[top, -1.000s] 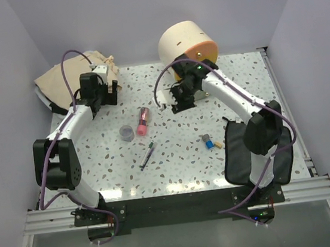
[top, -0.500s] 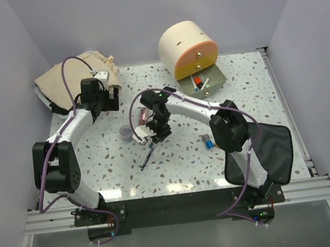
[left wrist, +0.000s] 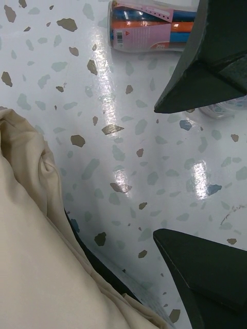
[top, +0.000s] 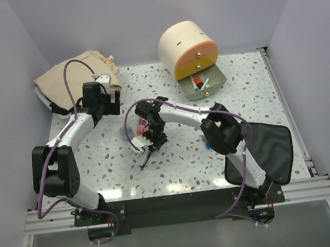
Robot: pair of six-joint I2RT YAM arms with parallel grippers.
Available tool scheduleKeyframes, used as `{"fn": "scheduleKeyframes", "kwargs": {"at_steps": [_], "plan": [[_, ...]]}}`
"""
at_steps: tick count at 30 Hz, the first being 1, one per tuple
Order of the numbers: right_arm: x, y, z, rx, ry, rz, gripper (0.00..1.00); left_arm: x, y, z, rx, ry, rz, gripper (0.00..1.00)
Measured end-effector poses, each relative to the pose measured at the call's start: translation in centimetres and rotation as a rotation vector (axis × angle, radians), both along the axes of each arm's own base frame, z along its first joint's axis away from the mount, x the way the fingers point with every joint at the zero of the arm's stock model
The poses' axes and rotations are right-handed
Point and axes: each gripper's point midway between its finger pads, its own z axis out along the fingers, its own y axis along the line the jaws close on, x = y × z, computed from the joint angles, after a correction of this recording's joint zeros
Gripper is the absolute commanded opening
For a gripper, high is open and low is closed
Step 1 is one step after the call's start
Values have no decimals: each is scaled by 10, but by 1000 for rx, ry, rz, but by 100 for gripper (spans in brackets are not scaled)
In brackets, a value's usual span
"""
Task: Sort the stationery into containers
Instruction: Pick up the pen from the center of the board, then place the pen in the drawer.
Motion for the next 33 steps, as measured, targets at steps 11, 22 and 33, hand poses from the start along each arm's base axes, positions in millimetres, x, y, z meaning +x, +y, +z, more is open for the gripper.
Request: {"fn": "scheduleKeyframes", "kwargs": {"at_steps": [11, 22, 33], "plan": [[5, 4, -12, 12, -20, 0, 37, 0, -1, 0, -1, 0, -1, 98], [3, -9, -11, -13, -3, 10, 0, 3, -1, -1, -7, 7, -4, 96], [104, -123, 113, 1, -171, -362, 0, 43, -10, 31, -13, -71, -44, 93]]}}
